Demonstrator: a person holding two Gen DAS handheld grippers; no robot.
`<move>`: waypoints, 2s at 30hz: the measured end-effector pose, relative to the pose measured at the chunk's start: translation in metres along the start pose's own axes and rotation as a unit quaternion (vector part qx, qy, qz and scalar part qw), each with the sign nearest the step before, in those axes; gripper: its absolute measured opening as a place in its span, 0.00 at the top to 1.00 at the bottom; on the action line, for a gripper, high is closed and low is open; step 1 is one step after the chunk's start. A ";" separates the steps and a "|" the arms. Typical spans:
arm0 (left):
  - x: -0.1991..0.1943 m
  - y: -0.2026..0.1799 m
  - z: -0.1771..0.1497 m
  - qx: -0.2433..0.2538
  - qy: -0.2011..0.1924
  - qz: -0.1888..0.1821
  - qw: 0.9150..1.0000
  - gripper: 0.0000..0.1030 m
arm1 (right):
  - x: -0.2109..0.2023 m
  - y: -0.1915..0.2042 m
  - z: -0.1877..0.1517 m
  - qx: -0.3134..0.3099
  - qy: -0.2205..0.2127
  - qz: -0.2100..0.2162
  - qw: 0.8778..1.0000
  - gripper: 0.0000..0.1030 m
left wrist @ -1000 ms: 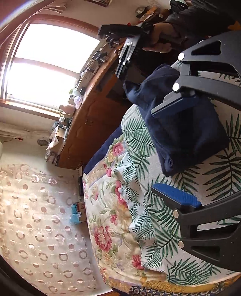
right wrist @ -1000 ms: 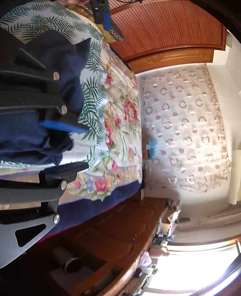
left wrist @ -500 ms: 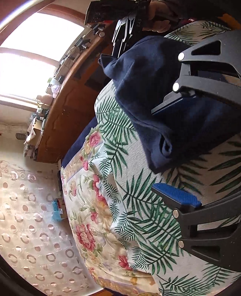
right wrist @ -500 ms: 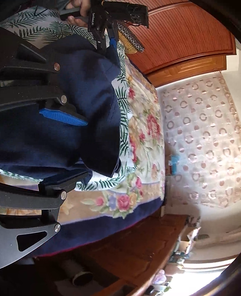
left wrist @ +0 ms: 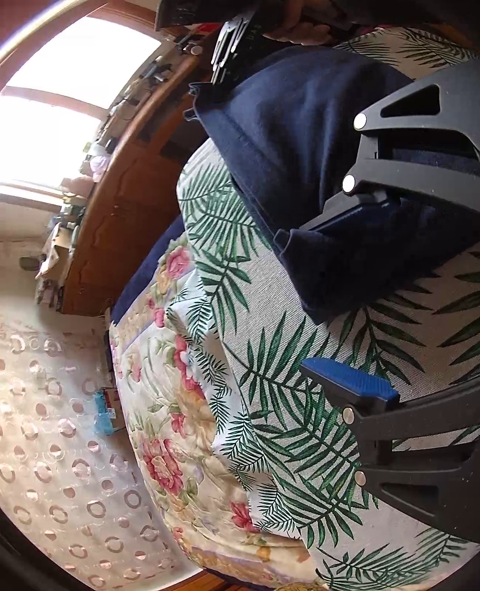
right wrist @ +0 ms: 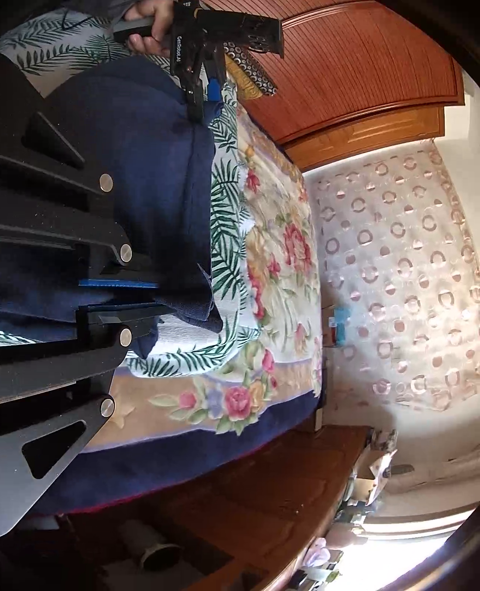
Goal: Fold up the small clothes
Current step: 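Carry the folded shirt with both grippers toward the patterned pillow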
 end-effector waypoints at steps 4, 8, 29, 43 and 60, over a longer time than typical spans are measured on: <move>0.006 0.003 0.000 -0.013 0.004 -0.016 1.000 0.37 | -0.010 0.006 0.000 -0.004 0.003 -0.011 1.000 0.93; 0.009 0.006 -0.001 -0.039 0.003 -0.039 0.998 0.40 | -0.009 0.017 0.002 -0.021 0.016 -0.019 0.999 0.83; -0.016 -0.006 0.005 -0.040 -0.015 -0.058 0.997 0.82 | 0.021 0.011 0.000 0.025 0.043 0.001 0.999 0.36; -0.006 -0.006 -0.004 -0.034 -0.008 -0.043 0.998 0.81 | 0.029 0.015 0.000 0.043 0.058 0.027 0.997 0.52; -0.073 -0.008 0.014 -0.071 -0.081 -0.080 0.991 0.84 | -0.001 0.045 0.025 0.006 -0.007 0.030 1.000 0.87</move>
Point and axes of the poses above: each gripper's, at about its wrist camera, not at the fingertips, and x roughly the way its jaws point, y to its left, z to its top, the point moved 6 cm from there along x, roughly the way its jaws point, and after that the axes turned 14 degrees about -y, right-handed, at the moved point
